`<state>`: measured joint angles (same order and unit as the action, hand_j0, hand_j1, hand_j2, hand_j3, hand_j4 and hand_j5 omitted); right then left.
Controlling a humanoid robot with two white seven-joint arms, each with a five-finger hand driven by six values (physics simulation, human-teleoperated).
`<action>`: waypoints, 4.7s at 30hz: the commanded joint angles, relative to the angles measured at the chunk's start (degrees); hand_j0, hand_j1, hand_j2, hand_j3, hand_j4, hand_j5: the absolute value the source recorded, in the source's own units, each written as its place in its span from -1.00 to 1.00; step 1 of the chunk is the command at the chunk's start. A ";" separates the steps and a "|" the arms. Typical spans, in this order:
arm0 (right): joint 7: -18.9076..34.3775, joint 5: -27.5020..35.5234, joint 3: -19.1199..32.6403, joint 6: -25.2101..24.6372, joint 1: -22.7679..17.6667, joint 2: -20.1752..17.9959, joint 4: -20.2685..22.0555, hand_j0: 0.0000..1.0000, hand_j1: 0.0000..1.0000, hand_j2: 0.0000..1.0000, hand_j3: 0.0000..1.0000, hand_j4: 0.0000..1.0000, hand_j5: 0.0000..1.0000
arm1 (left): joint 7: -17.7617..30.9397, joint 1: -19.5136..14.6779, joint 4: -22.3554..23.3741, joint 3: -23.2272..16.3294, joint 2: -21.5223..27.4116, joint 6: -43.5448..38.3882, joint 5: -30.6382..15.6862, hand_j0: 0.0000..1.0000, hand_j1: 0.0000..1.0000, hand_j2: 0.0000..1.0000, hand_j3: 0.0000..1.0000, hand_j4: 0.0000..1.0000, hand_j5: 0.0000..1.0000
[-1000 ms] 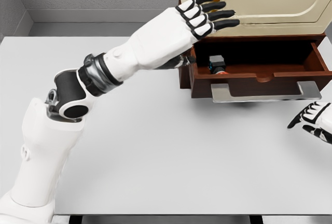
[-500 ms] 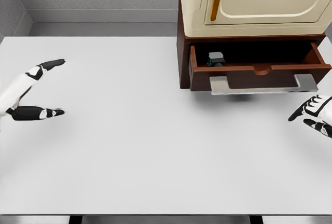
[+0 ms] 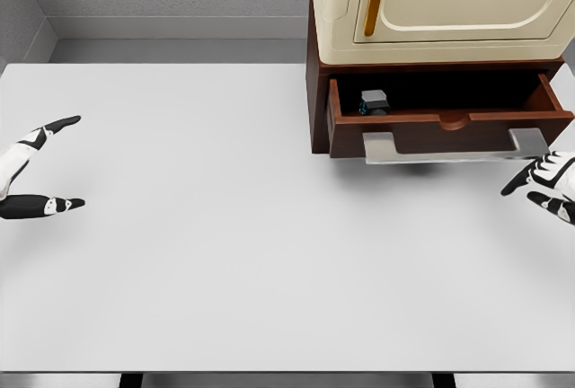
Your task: Put the switch into the drawer with left arm, and close the drawer with right arm
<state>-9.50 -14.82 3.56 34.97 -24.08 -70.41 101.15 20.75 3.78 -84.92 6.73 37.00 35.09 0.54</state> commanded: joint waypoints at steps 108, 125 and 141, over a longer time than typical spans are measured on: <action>0.36 -4.69 -29.14 0.03 33.93 13.11 -10.09 0.08 0.08 0.08 0.08 0.08 0.08 | 10.01 -1.23 -2.97 0.39 -5.01 -0.09 -0.37 1.00 1.00 1.00 1.00 1.00 1.00; 0.36 -4.69 -33.18 0.03 39.38 15.74 -13.52 0.08 0.08 0.08 0.08 0.08 0.08 | 10.01 -1.14 -3.05 0.57 -5.01 -0.09 -0.37 1.00 1.00 1.00 1.00 1.00 1.00; 0.36 -4.69 -33.45 0.03 40.69 17.32 -15.02 0.08 0.08 0.08 0.08 0.08 0.08 | 10.01 -0.97 -2.97 0.66 -5.01 -0.09 -0.37 1.00 1.00 1.00 1.00 1.00 1.00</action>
<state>-8.86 -19.85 -29.89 34.98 16.70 -53.26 86.37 30.78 2.81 -87.88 7.36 31.94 35.13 0.66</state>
